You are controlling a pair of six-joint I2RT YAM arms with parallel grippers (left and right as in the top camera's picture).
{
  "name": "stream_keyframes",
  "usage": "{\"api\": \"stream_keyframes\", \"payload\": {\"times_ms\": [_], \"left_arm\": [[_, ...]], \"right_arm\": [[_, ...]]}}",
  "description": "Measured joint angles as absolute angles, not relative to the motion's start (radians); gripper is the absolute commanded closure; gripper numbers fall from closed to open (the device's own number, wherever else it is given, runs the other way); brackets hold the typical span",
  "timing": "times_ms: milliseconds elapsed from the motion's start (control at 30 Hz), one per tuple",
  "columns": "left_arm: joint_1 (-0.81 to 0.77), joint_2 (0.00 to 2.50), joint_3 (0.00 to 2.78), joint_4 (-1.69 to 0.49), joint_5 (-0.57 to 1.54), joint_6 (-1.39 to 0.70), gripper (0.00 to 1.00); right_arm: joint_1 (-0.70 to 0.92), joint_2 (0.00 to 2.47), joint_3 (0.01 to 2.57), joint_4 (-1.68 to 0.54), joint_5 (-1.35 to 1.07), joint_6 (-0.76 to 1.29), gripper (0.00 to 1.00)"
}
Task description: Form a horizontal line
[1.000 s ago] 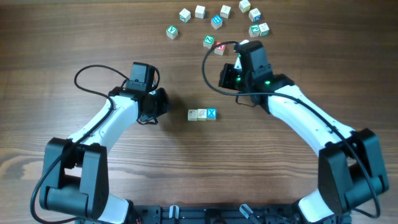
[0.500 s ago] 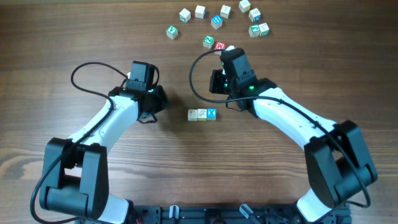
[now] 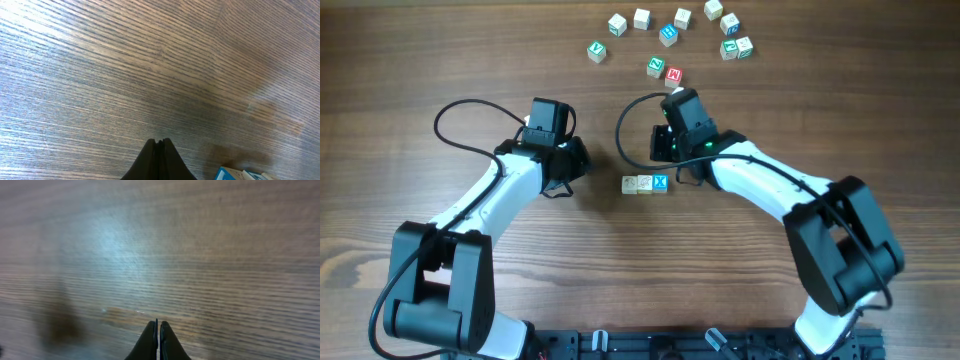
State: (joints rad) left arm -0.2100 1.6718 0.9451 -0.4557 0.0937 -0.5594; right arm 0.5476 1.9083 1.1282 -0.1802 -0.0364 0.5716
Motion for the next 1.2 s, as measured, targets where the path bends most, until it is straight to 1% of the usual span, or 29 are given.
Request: {"api": "stream_keyframes", "payload": {"times_ms": [533,800,1200], "left_arm": [[-0.21,1.672,0.945,-0.455,0.094,-0.559,0.94],[-0.21,1.672,0.945,-0.456,0.094,-0.559,0.95],[-0.21,1.672,0.945,-0.456,0.094,-0.559,0.96]], "right_arm": [[0.554,1.931,1.128,-0.206,-0.097,0.59,0.95],[0.554,1.931,1.128,-0.253,-0.109,0.657,0.95],[0.554,1.931,1.128,-0.275,-0.143,0.67,0.95]]}}
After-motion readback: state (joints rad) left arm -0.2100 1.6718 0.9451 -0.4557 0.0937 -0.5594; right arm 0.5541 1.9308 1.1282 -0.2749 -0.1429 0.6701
